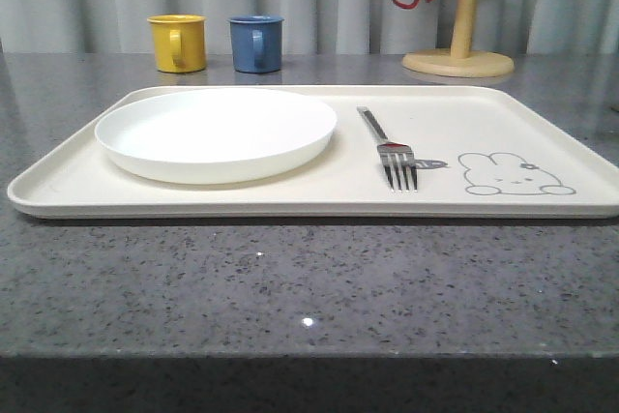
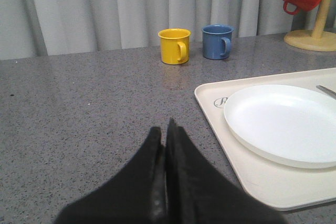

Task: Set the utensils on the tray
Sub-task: 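Grasp the silver chopsticks beside the tray with the right gripper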

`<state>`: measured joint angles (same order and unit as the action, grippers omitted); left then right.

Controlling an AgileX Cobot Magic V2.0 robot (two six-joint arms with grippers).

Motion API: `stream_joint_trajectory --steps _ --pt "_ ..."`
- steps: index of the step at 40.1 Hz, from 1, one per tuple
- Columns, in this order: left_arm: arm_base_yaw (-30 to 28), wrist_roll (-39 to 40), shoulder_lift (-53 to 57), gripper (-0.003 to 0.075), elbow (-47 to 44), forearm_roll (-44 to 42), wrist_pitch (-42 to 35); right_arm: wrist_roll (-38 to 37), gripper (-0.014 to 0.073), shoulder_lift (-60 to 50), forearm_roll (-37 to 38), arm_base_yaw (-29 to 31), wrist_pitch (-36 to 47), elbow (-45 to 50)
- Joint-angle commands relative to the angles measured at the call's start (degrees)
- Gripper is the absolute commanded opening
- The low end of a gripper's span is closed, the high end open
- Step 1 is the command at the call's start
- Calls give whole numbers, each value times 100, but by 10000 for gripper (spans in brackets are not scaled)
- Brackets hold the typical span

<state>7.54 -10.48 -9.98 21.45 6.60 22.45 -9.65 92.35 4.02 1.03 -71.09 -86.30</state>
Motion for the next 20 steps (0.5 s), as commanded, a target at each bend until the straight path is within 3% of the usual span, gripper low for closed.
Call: stream_joint_trajectory --steps 1,7,20 --pt "2 54 -61 -18 155 70 -420 319 339 -257 -167 420 -300 193" --pt "2 54 -61 -18 155 70 -420 653 339 -244 -456 781 105 583" --pt "2 54 -61 -18 155 70 -420 734 339 259 -612 781 448 737"
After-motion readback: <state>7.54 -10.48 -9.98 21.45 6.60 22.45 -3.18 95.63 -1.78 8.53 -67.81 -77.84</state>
